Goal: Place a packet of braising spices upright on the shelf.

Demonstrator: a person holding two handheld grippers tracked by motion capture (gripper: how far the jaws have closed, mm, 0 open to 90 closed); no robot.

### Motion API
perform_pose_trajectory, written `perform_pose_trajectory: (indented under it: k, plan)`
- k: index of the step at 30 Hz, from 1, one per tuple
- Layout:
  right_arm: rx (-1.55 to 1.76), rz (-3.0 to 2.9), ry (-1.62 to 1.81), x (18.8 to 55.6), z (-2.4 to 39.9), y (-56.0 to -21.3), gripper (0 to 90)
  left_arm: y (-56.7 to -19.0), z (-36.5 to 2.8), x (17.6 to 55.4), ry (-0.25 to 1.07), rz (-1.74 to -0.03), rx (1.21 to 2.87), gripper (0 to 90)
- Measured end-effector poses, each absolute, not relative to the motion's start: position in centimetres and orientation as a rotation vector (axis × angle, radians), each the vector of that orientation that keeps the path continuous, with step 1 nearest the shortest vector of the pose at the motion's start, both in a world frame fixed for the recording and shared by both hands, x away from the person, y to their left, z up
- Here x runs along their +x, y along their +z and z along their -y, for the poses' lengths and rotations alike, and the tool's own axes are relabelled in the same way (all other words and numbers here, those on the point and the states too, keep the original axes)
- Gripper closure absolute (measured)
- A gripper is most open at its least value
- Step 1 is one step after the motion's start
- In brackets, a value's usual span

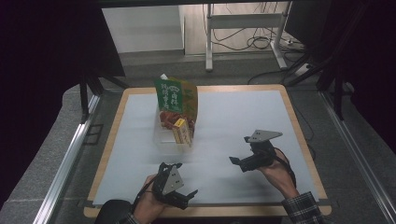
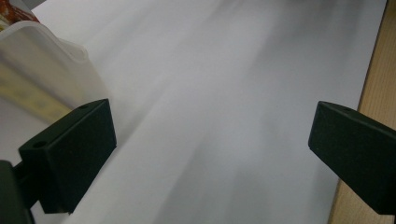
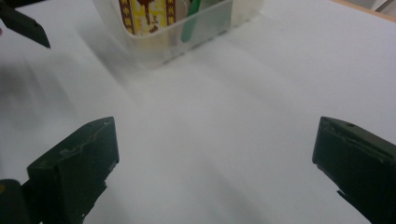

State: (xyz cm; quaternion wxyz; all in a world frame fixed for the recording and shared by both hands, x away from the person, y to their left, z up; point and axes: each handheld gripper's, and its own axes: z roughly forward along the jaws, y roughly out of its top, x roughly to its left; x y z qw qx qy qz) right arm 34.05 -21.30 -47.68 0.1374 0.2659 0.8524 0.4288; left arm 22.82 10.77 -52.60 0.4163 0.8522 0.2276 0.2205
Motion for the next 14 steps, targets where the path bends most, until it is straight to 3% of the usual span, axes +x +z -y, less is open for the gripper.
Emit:
perform_pose_trajectory:
  k: [14]
  plan:
    - [0.811, -2.471, 1.181, 33.2, 23.4, -49.0, 0.2, -52.6, -10.8, 22.9, 0.559, -0.581, 2.142, 0.6]
